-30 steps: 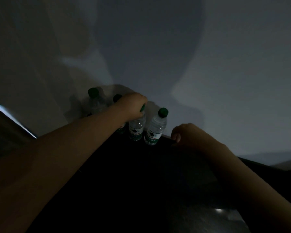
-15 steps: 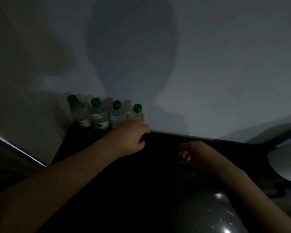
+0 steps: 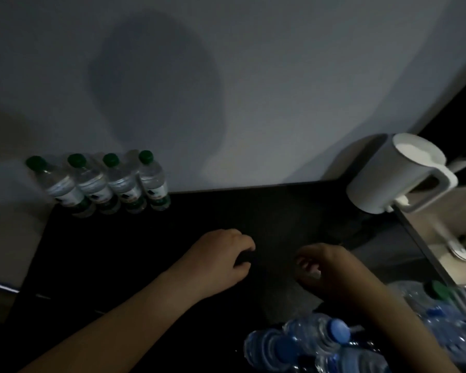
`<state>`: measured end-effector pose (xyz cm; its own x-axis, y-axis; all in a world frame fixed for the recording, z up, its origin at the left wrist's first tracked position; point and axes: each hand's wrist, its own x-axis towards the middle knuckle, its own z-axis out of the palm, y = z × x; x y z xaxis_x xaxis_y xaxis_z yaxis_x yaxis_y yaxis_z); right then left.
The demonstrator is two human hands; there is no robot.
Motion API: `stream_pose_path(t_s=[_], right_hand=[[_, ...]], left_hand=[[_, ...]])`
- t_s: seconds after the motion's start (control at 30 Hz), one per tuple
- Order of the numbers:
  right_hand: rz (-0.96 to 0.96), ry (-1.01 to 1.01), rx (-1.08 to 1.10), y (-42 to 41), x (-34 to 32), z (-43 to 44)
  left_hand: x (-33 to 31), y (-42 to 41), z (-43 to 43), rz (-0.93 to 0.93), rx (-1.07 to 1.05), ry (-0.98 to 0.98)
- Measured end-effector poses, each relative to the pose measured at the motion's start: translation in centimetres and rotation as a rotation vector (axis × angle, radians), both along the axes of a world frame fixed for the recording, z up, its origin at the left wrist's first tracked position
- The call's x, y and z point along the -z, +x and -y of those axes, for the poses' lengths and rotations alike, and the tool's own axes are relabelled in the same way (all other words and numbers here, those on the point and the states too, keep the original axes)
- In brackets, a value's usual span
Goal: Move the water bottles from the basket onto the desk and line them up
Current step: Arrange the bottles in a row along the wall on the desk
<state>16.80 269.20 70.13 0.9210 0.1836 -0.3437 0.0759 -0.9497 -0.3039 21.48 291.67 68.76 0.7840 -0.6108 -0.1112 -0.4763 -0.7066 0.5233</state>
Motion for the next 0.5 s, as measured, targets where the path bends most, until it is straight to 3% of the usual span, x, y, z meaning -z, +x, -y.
stream_pose_path(t_s=[0.5], right_hand=[[0.08,0.036,0.45,-12.6,-1.7,10.4]], left_hand=[[-2.0,-3.4,12.1,0.076,0.287,0.035]])
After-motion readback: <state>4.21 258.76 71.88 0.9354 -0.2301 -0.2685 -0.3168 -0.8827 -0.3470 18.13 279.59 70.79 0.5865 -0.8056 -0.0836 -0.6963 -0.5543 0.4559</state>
